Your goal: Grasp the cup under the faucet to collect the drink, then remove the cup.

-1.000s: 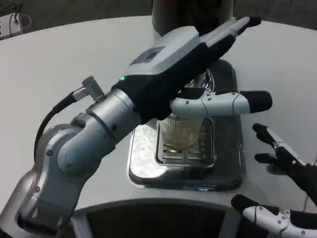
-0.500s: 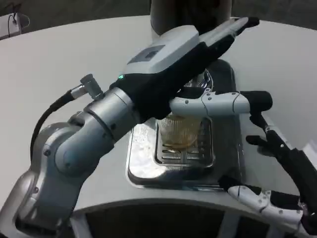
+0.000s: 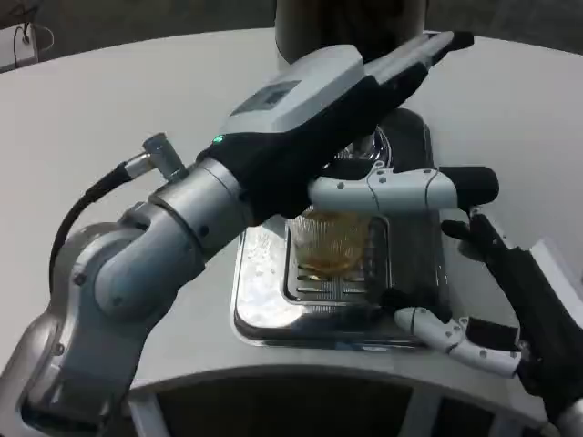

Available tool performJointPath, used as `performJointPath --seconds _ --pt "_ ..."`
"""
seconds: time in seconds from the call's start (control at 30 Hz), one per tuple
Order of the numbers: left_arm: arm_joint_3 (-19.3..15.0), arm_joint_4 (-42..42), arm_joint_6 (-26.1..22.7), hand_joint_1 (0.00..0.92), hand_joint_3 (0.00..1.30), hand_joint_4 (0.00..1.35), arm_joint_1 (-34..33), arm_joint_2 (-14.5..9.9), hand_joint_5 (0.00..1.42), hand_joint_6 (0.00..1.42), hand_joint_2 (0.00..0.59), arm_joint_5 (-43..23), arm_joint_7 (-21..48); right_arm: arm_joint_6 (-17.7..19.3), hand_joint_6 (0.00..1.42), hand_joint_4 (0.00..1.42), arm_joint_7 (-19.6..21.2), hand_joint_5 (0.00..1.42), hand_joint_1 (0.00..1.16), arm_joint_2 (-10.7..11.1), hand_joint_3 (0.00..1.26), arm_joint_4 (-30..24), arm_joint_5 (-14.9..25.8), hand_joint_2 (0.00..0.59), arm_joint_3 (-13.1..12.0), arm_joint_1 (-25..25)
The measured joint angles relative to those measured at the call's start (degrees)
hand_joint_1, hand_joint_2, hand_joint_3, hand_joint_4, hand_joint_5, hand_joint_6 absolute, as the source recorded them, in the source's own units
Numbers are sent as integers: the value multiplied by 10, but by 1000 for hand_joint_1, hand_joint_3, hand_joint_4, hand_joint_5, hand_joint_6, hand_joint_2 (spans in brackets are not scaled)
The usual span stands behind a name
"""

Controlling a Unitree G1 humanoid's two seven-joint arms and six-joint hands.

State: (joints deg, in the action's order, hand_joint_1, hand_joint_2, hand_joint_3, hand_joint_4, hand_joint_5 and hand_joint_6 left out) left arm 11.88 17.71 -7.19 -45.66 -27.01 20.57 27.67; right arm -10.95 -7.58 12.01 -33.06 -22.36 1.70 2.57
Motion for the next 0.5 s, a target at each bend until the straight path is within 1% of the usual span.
performJointPath --seconds 0.23,0.5 --pt "-2 8 -7 0 49 0 0 -2 38 169 0 2 7 -2 111 16 22 114 720 -9 0 35 -10 248 11 28" --pt "-3 11 -12 0 49 0 -4 -6 38 173 0 2 13 -4 101 13 32 112 720 -17 0 58 -11 245 20 53"
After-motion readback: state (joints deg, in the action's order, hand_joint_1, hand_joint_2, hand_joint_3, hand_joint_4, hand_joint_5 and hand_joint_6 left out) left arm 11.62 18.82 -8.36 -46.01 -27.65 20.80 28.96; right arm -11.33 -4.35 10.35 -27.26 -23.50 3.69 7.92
